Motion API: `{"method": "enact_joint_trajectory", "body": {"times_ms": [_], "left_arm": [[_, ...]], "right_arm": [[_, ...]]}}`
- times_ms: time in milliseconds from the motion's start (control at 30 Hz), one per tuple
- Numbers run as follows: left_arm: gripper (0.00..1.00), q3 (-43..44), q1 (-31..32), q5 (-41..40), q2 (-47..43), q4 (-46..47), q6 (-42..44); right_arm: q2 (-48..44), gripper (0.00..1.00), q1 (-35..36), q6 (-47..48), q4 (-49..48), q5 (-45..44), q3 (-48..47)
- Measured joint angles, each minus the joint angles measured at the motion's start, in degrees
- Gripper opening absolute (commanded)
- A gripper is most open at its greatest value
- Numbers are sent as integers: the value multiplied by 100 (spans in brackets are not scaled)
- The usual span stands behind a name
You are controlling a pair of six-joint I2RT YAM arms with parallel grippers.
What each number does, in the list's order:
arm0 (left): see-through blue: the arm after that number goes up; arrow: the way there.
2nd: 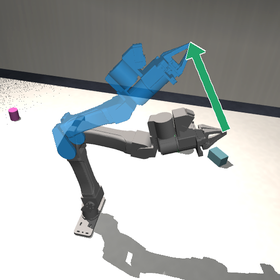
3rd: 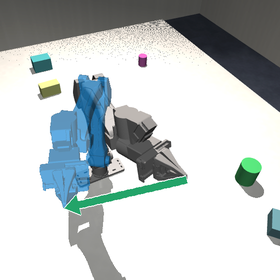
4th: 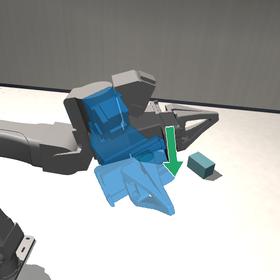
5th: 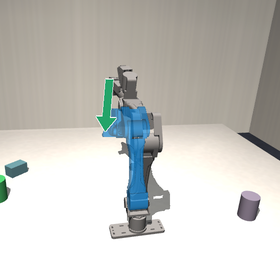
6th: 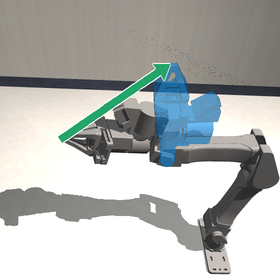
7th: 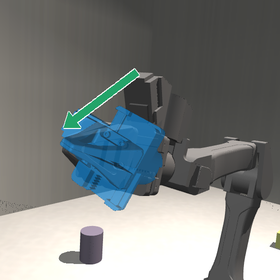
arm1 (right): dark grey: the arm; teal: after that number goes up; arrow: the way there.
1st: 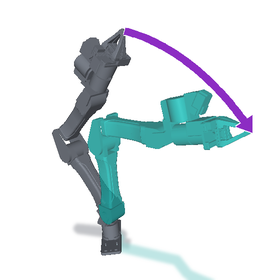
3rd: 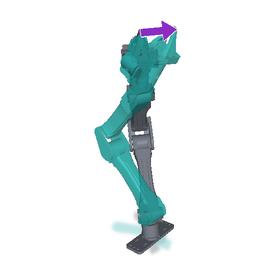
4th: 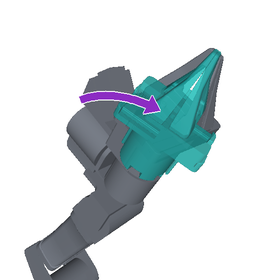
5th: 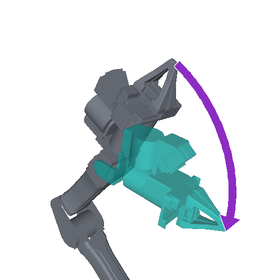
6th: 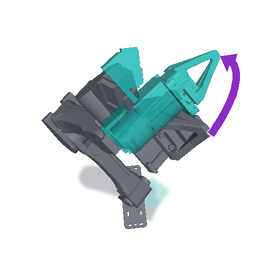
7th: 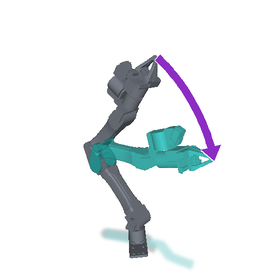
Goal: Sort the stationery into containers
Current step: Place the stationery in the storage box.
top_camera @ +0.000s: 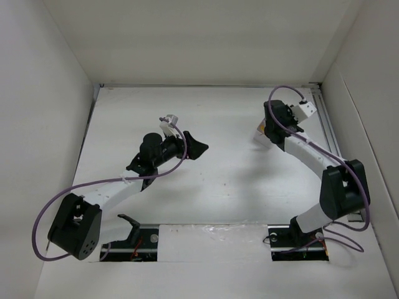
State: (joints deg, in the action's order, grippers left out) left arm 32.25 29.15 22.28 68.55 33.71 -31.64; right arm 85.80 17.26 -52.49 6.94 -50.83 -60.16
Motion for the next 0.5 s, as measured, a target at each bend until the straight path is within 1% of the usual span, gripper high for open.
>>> {"method": "enact_joint_trajectory", "body": {"times_ms": [133, 300, 433, 500], "left_arm": [[100, 0, 0, -9, -61, -46, 0], [100, 0, 0, 0, -85, -81, -15], [100, 0, 0, 4, -87, -131, -35], [100, 0, 0, 7, -94, -162, -37]], "right_arm": [[463, 0, 234, -125, 400, -1005, -256], [922, 0, 398, -697, 1091, -1941, -737], [1353, 0, 444, -1725, 2308, -2389, -1364], [1541, 0, 463, -2420, 3198, -2603, -1711]]}}
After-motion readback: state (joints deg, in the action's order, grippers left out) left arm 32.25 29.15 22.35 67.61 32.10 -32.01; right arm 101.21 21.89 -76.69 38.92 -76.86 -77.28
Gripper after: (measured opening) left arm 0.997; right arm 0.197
